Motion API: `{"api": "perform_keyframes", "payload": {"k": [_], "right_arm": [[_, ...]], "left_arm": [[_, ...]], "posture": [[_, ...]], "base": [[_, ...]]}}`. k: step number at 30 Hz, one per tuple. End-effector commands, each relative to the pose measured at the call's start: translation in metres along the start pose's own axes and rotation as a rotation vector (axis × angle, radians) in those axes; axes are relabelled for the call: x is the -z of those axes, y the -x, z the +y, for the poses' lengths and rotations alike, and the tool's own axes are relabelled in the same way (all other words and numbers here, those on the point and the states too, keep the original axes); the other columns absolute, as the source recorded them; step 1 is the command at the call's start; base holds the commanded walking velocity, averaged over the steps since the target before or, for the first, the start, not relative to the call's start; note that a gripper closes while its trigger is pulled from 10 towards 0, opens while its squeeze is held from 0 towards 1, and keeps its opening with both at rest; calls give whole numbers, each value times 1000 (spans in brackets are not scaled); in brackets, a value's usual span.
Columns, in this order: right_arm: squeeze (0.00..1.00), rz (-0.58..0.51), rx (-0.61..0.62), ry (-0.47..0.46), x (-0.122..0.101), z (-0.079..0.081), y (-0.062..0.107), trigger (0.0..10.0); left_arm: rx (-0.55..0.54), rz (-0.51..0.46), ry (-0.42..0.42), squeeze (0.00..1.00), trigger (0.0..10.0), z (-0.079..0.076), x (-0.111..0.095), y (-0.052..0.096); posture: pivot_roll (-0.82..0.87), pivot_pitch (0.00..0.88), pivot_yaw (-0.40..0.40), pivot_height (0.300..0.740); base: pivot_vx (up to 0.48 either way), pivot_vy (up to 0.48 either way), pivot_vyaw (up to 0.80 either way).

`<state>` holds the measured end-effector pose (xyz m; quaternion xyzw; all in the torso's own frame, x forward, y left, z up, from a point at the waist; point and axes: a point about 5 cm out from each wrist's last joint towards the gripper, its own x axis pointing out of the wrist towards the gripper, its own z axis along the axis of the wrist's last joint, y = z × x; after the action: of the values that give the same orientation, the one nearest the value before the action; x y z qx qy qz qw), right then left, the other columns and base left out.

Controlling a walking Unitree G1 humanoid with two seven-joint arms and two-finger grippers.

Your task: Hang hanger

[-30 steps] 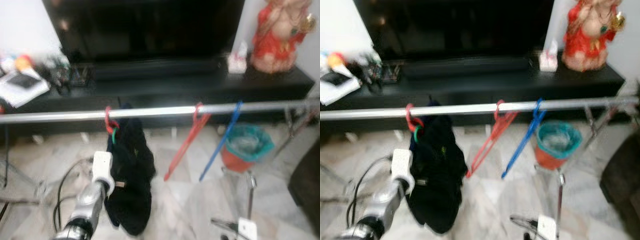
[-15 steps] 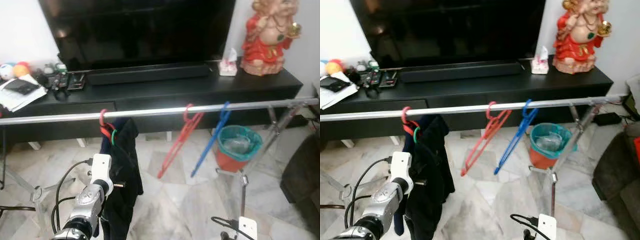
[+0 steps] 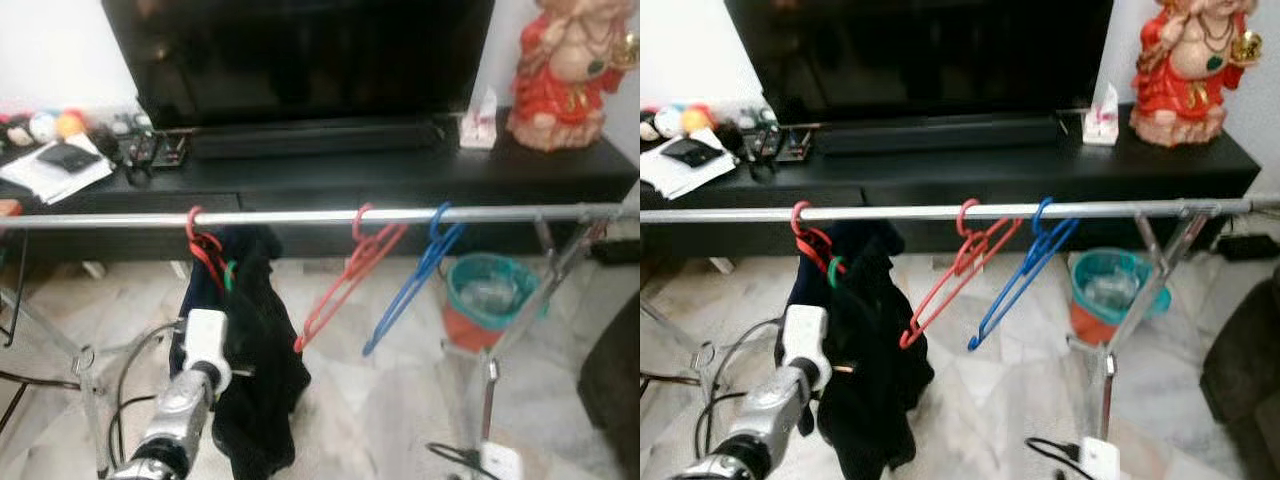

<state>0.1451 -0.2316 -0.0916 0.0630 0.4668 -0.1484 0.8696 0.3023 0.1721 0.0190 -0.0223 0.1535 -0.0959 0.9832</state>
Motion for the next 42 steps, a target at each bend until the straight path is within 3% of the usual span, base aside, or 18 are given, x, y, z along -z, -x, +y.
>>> {"api": "perform_keyframes", "payload": {"k": [1, 15, 26, 36, 42], "right_arm": [[0, 7, -32, -13, 2, 8, 0, 10000], [0, 4, -35, -9, -6, 9, -2, 10000], [0, 11, -50, 11, -4, 22, -2, 10000], [0, 13, -49, 20, -2, 23, -2, 10000], [0, 14, -36, 16, 2, 14, -1, 10000]], "left_arm": [[-22, -31, -43, 0, 10000, 9, -7, 1], [-63, -33, -62, 0, 10000, 12, -11, -1], [-135, -60, -85, 0, 10000, 25, -24, -3], [-10, -90, -135, 0, 10000, 7, -45, -17], [-6, -108, -135, 0, 10000, -4, -57, -26]], "posture": [[-12, 0, 49, 740], [-14, 0, 40, 740], [-16, 0, 36, 740], [-23, 0, 38, 740], [-24, 0, 41, 740]], "base": [[0, -296, 0], [0, 0, 0], [0, 0, 0], [0, 0, 0], [0, 0, 0]]}}
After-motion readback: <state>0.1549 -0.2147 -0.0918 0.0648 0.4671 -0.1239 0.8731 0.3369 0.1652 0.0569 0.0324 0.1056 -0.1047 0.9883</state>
